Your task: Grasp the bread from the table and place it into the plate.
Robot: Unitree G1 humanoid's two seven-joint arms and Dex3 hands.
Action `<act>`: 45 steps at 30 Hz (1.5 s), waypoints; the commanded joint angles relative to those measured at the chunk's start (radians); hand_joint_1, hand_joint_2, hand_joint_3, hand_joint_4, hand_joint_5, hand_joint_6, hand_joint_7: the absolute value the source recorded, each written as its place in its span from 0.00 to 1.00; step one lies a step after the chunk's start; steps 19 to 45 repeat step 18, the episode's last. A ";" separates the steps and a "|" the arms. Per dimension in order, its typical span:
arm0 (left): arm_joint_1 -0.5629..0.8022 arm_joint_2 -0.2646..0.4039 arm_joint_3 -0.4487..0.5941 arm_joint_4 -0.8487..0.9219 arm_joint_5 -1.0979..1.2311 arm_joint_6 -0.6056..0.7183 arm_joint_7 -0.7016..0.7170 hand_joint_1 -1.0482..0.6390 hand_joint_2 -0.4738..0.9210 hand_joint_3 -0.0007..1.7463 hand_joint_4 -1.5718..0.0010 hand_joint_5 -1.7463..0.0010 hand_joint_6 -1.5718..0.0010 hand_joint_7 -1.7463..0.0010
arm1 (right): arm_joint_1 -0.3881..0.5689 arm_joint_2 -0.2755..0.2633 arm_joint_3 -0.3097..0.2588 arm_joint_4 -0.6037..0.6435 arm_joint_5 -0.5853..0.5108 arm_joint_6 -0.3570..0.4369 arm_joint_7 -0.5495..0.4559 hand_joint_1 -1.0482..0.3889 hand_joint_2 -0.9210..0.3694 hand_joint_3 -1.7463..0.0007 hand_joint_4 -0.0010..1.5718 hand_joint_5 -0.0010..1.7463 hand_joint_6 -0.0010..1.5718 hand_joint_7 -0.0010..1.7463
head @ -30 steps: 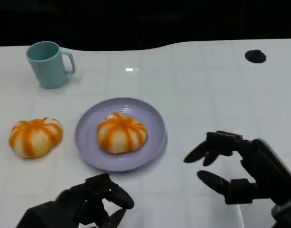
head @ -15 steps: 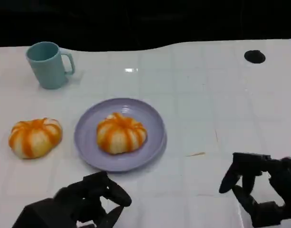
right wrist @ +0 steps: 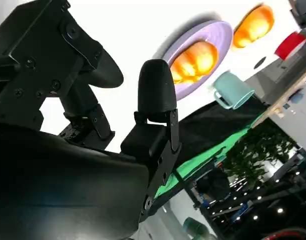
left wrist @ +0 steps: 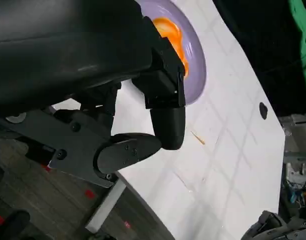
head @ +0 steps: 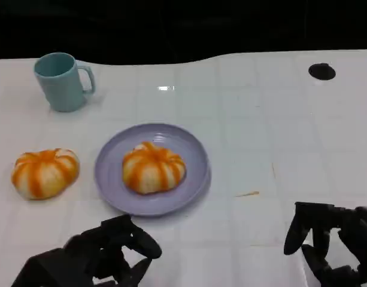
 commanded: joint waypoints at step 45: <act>-0.005 0.025 0.018 0.051 -0.014 -0.064 -0.011 0.48 0.91 0.38 0.59 0.00 0.59 0.28 | -0.007 0.012 0.004 0.018 -0.052 0.044 -0.047 0.74 0.61 0.10 0.61 1.00 0.53 0.87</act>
